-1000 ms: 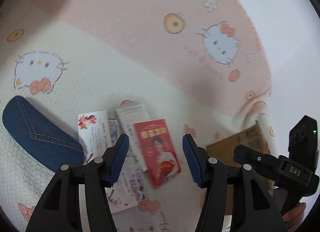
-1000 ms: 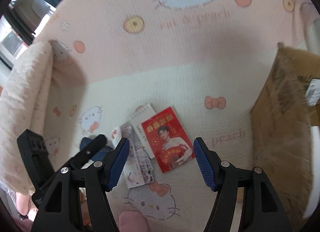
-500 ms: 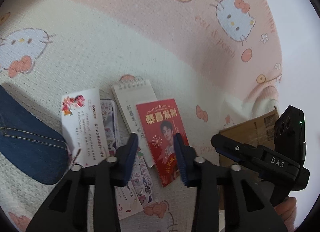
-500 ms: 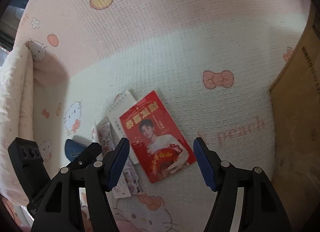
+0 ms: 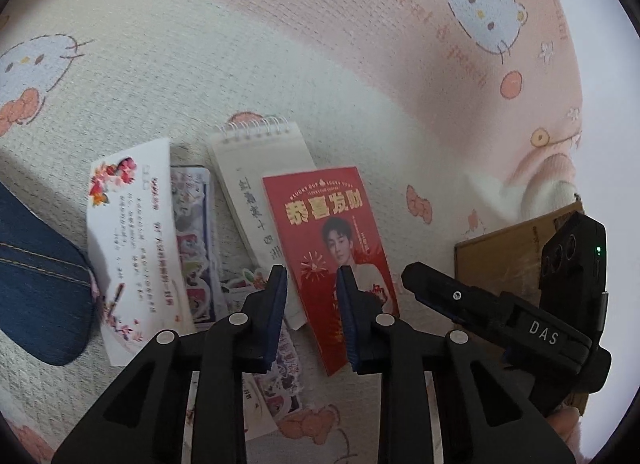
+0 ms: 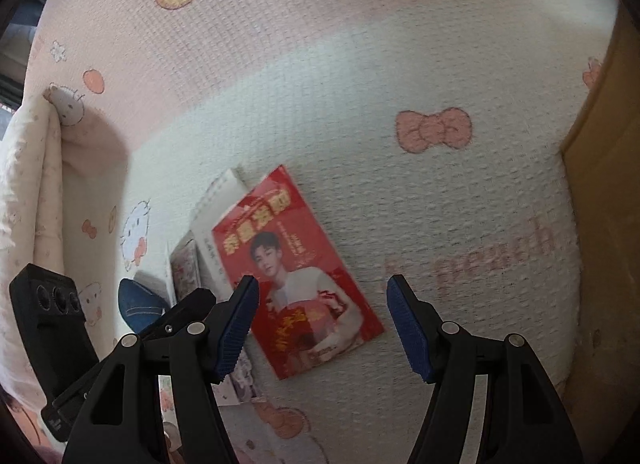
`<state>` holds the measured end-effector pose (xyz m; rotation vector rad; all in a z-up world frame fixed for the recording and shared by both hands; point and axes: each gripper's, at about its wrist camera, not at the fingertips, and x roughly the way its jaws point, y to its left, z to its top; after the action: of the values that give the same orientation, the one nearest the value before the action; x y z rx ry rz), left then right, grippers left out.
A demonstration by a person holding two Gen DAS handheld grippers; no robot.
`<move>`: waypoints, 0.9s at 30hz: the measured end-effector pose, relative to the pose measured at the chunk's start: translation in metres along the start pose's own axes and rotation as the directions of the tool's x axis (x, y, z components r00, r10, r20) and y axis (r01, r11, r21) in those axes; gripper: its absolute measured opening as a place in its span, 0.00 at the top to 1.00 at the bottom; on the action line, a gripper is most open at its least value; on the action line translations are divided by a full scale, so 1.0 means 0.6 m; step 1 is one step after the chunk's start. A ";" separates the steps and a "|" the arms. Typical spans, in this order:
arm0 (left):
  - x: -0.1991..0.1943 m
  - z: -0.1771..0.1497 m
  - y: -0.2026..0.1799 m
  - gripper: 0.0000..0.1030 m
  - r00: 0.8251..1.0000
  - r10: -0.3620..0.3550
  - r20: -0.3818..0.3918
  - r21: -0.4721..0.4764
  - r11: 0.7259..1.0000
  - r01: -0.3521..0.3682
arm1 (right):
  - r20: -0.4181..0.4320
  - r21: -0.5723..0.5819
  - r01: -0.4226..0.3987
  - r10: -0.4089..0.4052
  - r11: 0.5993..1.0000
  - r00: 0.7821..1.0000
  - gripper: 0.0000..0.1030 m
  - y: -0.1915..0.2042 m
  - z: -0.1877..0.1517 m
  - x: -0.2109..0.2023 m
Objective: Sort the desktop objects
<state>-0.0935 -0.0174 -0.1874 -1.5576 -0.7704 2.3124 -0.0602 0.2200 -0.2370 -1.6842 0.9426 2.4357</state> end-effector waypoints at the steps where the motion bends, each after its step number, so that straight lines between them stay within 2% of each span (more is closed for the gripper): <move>1: 0.004 -0.002 -0.002 0.73 1.000 -0.002 -0.007 -0.002 1.000 0.001 | 0.007 0.012 -0.012 0.012 1.000 1.000 0.38 -0.005 -0.002 0.000; 5: 0.015 -0.005 -0.006 0.73 1.000 0.010 -0.028 0.000 1.000 -0.010 | 0.034 0.028 -0.048 0.047 0.998 0.998 0.39 -0.016 -0.007 0.003; 6: 0.016 -0.006 -0.007 0.73 0.999 0.015 -0.028 0.001 1.000 -0.015 | 0.039 0.017 -0.044 0.044 0.999 0.998 0.46 -0.016 -0.009 0.002; 7: 0.017 -0.006 -0.007 0.74 0.999 0.021 -0.028 -0.001 1.000 -0.021 | 0.043 0.005 -0.037 0.036 0.999 0.998 0.59 -0.014 -0.009 0.001; 8: 0.017 -0.007 -0.007 0.76 0.999 0.023 -0.025 -0.002 1.000 -0.023 | 0.047 -0.011 -0.026 0.027 1.000 0.999 0.65 -0.012 -0.011 0.000; 9: 0.015 -0.007 -0.006 0.80 0.999 0.027 -0.021 -0.004 1.000 -0.027 | 0.063 -0.037 -0.002 0.005 0.999 0.998 0.76 -0.007 -0.012 -0.003; 10: 0.015 -0.008 -0.006 0.80 0.999 0.034 -0.018 -0.005 0.999 -0.034 | 0.075 -0.057 0.019 -0.014 0.998 0.997 0.81 -0.003 -0.013 -0.005; 14: 0.016 -0.009 -0.004 0.80 0.999 0.051 -0.014 -0.013 0.999 -0.052 | 0.089 -0.120 0.049 -0.038 0.992 0.995 0.82 0.006 -0.015 -0.007; 22: 0.022 -0.016 -0.015 0.80 0.998 0.057 -0.029 0.011 0.998 -0.056 | 0.069 -0.012 0.016 -0.015 1.000 0.998 0.83 -0.033 -0.019 0.010; 27: 0.028 -0.022 -0.027 0.80 0.997 0.060 -0.039 0.036 0.998 -0.058 | 0.069 -0.040 0.020 -0.018 0.999 0.997 0.85 -0.030 -0.029 0.001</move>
<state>-0.0897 0.0076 -0.1953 -1.6272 -0.6804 2.3157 -0.0395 0.2262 -0.2497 -1.6024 0.8708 2.4993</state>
